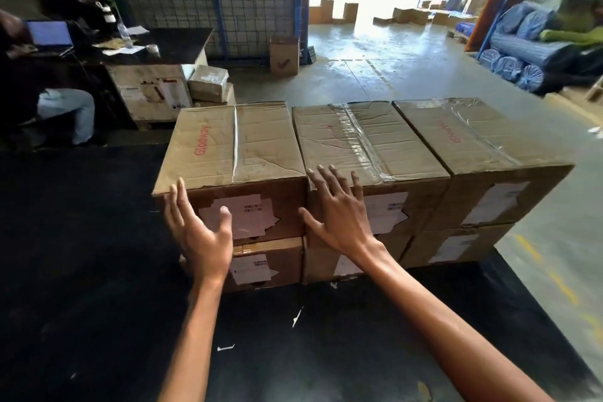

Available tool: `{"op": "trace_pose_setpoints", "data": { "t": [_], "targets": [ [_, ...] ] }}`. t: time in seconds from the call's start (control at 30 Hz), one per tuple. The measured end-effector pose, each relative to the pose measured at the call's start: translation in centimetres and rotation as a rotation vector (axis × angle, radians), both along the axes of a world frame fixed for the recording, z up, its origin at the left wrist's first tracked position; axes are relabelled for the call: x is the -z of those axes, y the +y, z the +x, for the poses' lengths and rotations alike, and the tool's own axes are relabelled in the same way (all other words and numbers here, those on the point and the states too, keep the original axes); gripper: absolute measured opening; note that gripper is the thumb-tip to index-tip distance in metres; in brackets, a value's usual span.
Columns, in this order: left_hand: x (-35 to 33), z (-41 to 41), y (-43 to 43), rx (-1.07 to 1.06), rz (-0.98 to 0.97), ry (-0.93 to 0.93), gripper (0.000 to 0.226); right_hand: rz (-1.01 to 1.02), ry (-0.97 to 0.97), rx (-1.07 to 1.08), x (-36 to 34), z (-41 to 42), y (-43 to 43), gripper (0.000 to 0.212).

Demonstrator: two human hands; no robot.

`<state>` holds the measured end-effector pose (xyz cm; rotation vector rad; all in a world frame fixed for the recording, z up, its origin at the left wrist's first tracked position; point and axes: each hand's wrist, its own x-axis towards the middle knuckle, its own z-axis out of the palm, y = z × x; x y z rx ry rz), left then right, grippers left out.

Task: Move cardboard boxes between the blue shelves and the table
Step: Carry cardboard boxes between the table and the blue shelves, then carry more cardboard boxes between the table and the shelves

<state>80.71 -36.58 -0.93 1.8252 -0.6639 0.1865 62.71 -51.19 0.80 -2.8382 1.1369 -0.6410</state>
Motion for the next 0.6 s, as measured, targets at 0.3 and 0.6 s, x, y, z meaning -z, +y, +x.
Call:
{"op": "trace_pose_setpoints", "data": {
  "t": [0.3,0.6],
  "targets": [
    [-4.0,-17.0,-12.1,0.498,0.202,-0.159,0.074,0.074,-0.136,0.1,-3.9,-17.0,-9.0,0.077],
    [-2.2,-31.0,-22.4,0.468,0.343,-0.287,0.097,0.104,0.076,0.015,-4.1,-32.9,-21.6,0.108]
  ]
}}
